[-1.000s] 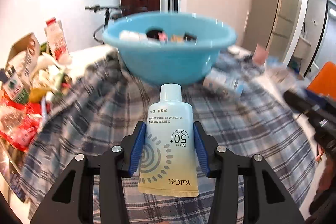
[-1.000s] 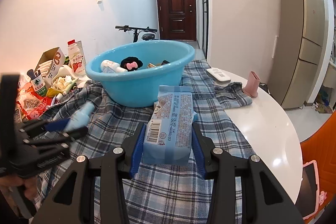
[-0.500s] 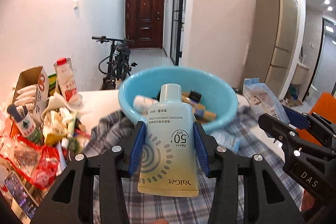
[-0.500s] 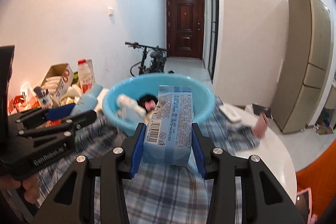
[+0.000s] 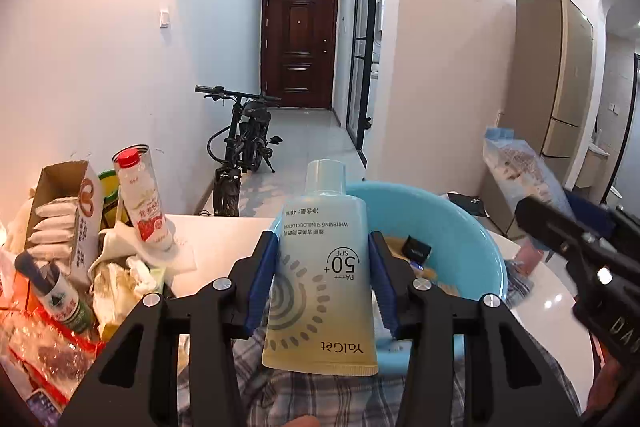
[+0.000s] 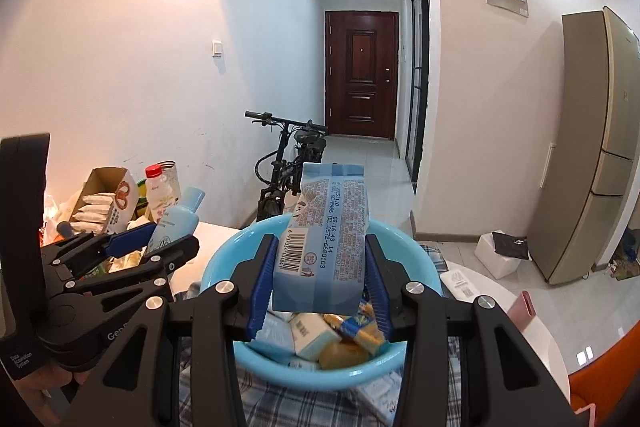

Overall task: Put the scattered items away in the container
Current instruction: 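Carry the wipes pack and sunscreen tube over the blue basin with both grippers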

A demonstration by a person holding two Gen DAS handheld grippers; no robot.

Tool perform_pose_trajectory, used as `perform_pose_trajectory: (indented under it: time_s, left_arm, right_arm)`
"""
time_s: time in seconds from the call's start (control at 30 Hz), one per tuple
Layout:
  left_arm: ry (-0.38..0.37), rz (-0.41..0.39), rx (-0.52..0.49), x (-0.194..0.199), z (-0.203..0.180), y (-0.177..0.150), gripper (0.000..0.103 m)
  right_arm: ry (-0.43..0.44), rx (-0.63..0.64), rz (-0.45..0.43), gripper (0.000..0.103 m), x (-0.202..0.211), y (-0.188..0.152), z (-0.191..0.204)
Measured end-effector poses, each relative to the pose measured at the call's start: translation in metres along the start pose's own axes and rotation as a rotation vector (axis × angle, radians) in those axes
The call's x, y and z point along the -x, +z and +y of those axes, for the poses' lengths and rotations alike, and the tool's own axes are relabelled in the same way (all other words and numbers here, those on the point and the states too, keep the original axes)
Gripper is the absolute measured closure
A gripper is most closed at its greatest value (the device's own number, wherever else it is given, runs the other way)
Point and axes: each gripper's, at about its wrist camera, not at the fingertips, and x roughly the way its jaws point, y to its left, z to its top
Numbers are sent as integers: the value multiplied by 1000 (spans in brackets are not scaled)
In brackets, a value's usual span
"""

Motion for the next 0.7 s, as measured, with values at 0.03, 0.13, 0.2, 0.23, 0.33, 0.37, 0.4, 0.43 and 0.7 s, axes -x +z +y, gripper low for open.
perform_pose_trajectory:
  time_s: [0.03, 0.13, 0.2, 0.23, 0.33, 0.37, 0.4, 0.43, 0.7]
  left_arm:
    - [-3, 0, 3, -5, 0, 2, 59]
    - [-8, 10, -9, -23, -7, 7, 59]
    - [-11, 16, -18, -32, -12, 8, 59]
    - [-16, 19, -19, -37, -15, 8, 59]
    - [-27, 25, -16, -47, -17, 3, 59]
    - [-26, 30, -13, -51, -18, 1, 59]
    - [-23, 45, -22, -56, -19, 0, 59]
    - [-24, 51, -35, -59, -21, 1, 59]
    - [-9, 74, -13, -67, -5, 0, 59]
  right_arm:
    - [-1, -2, 4, 59, -5, 0, -1]
    - [-9, -19, 32, 59, -26, -3, -8]
    - [-17, -42, 53, 59, -42, -5, -15]
    - [-21, -52, 60, 59, -47, -6, -19]
    - [-35, -91, 81, 59, -65, -9, -29]
    - [-35, -95, 94, 59, -70, -10, -31]
    - [-34, -90, 104, 59, -74, -12, -30]
    - [-36, -83, 111, 59, -77, -13, -29]
    - [-12, -55, 99, 59, -91, 2, -14]
